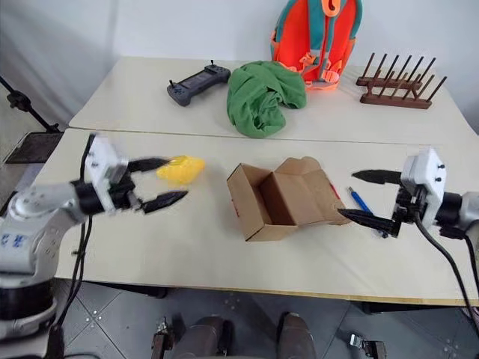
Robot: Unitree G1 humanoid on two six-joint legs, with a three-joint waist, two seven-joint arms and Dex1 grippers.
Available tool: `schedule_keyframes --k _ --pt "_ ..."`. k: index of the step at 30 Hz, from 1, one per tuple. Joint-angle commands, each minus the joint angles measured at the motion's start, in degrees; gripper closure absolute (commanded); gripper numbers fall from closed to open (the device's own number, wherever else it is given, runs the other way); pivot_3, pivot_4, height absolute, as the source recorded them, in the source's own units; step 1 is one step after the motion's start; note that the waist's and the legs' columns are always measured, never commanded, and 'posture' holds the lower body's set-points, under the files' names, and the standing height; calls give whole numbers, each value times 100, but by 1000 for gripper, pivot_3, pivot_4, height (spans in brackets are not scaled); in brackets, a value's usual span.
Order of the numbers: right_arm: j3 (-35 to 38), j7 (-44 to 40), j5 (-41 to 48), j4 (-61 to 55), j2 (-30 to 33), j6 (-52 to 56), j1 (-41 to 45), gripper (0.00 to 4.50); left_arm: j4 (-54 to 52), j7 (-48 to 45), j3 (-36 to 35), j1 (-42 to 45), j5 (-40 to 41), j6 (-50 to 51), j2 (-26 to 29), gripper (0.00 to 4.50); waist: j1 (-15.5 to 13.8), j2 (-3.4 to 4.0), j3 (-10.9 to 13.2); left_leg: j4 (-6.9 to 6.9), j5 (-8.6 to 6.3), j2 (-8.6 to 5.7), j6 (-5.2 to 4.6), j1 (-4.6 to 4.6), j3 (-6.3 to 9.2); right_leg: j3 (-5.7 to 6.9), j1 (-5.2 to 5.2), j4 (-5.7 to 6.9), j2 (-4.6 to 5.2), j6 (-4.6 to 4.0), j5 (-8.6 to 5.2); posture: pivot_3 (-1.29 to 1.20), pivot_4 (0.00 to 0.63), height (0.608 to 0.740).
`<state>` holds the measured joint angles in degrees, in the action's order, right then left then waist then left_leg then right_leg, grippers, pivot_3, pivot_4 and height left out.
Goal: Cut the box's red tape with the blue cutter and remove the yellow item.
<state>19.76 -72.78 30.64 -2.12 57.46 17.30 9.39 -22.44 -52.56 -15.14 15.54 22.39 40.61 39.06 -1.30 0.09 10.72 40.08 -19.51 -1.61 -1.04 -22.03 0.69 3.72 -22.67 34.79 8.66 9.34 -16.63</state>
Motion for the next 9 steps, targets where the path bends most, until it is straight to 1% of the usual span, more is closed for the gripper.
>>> schedule_keyframes --k 1,4,9 --pt "56 -523 -345 509 179 -734 -344 0 65 -320 -686 -584 463 -818 -153 21 -4 1 0 0 0 1 0 -1 -5 -1 0 -7 0 -3 -1 0 150 740" --pt "19 -549 -664 1100 187 -1063 -599 0 156 -378 -842 -1341 356 -1152 -94 21 -1 1 -1 2 0 4 -1 5 -8 -2 10 -16 0 -6 -2 0 150 740" --pt "30 -395 -714 1288 45 -1156 -675 0 165 -440 -1029 -1893 559 -1356 -21 21 8 3 0 -4 -3 15 -5 36 -39 -20 22 -17 -2 -21 1 0 150 740"
